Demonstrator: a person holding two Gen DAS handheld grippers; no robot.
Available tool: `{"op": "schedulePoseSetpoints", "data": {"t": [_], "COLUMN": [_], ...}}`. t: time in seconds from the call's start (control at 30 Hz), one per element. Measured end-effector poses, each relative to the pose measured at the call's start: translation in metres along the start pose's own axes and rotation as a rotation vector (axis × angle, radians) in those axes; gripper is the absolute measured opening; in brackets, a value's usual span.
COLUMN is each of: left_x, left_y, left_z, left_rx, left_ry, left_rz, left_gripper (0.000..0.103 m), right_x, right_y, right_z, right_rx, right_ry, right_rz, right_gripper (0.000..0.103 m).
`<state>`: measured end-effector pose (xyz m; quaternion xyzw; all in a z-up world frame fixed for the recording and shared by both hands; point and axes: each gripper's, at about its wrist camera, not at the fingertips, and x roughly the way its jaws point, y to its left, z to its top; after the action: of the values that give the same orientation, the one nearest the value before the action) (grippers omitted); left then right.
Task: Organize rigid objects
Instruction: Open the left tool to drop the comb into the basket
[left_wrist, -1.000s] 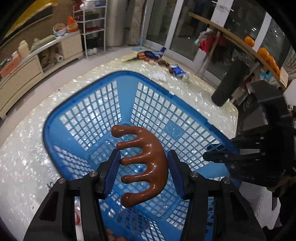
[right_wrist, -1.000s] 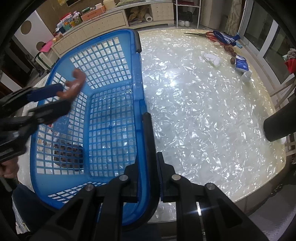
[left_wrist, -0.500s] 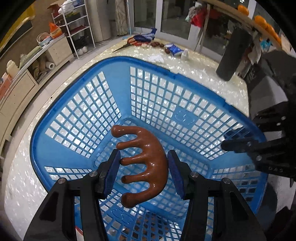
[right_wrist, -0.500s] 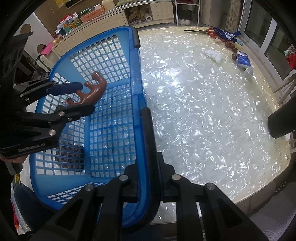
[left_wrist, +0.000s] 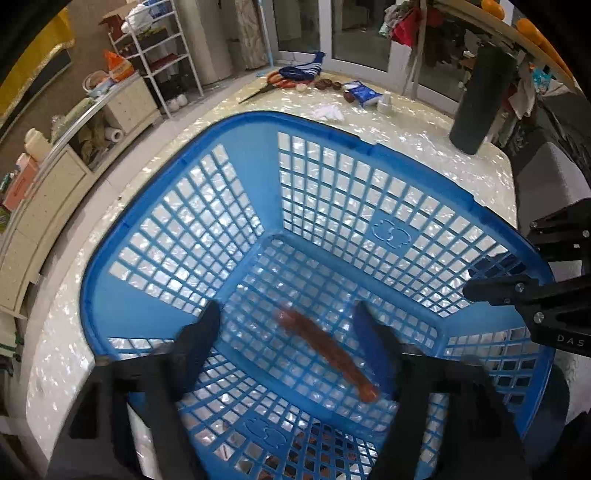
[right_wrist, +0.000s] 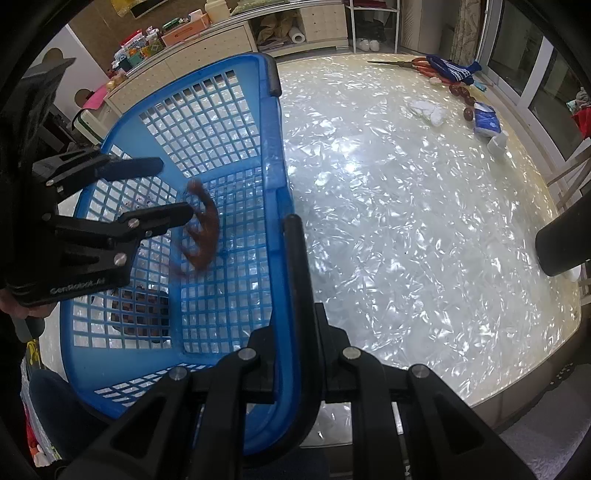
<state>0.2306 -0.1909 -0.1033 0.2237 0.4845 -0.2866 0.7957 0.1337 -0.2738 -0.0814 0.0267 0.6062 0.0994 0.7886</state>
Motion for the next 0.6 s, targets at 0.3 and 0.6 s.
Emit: {"op": "schedulePoseSetpoints", "data": {"t": [0.3,0.6], "left_x": [-0.025,-0.075], "left_y": [0.017,0.041], "left_z": [0.002,-0.018], "left_rx": [-0.063,-0.103], "left_ry": [-0.026,-0.011], "left_rz": [0.01,0.015], "left_gripper": [0.098,0.098], "right_x": [-0.002,-0.001], "right_y": [-0.001,0.0], "right_z": [-0.001,0.0], "right_rx": [0.002,-0.006], "right_ry": [-0.003,-0.003], "right_rz": [0.002,-0.003], "right_gripper": [0.013,0.013]}}
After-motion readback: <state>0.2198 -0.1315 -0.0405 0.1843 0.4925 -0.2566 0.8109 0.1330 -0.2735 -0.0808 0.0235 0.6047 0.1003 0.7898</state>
